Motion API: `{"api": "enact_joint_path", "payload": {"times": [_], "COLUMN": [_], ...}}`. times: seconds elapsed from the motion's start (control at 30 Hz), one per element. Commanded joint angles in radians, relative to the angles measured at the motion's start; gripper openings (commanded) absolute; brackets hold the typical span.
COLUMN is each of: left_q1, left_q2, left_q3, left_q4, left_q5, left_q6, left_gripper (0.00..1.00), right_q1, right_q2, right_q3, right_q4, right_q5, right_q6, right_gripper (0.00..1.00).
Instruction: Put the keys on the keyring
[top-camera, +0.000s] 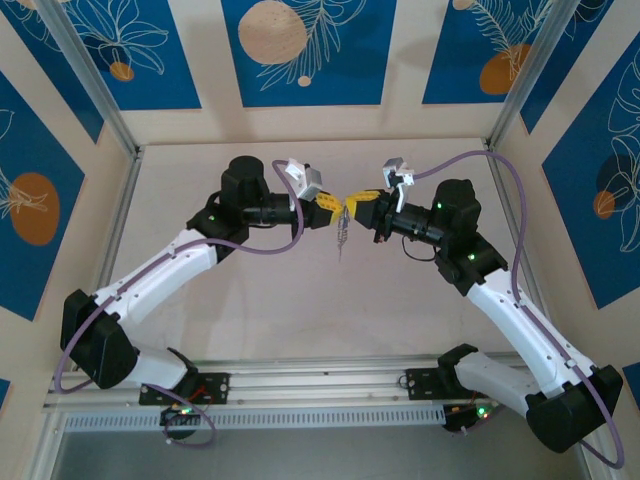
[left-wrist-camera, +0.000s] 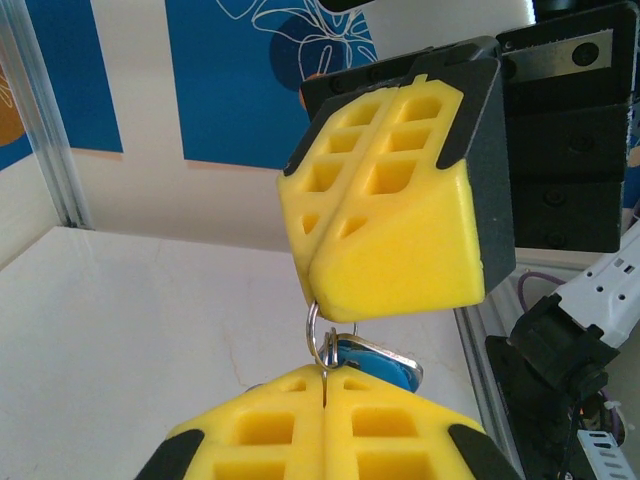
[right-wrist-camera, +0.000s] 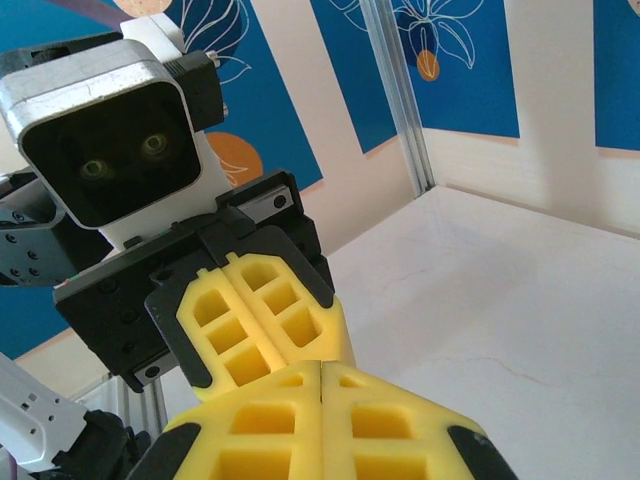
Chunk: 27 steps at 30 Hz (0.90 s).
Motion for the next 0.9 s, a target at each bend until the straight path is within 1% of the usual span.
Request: {"api": "enact_joint_path", "payload": {"times": [0.0,0.2,0.5,0.87], "left_q1": [-0.020,-0.020,-0.020,-0.021], "left_q2": [-0.001,-0.004,-0.009,-0.015], "left_q3": [0.037,0.029,0.021,0.002], "left_q4": [0.044,0.069,0.086,0.137], "left_q5": [0.043,0.045,0.044,0.024], "left_q6": [-0.001,-0.015,-0.024,-0.048], "left_gripper": [0.00,0.00,0.00,0.00], "right_q1": [0.011,-0.007,-0.052,-0.063], "right_q2": [0.002,-0.009,-0.026,-0.011], "right_q3": [0.020,-0.003,-0.037,-0.056], "right_q4": [-0.039,-0.045,-0.034,-0.009], "right_q5": [0.035,0.065,0.066,0.020], "right_q6": [-0.039,-0.046,-0.019,0.019], "right_gripper": [0.00,0.00,0.00,0.00]}}
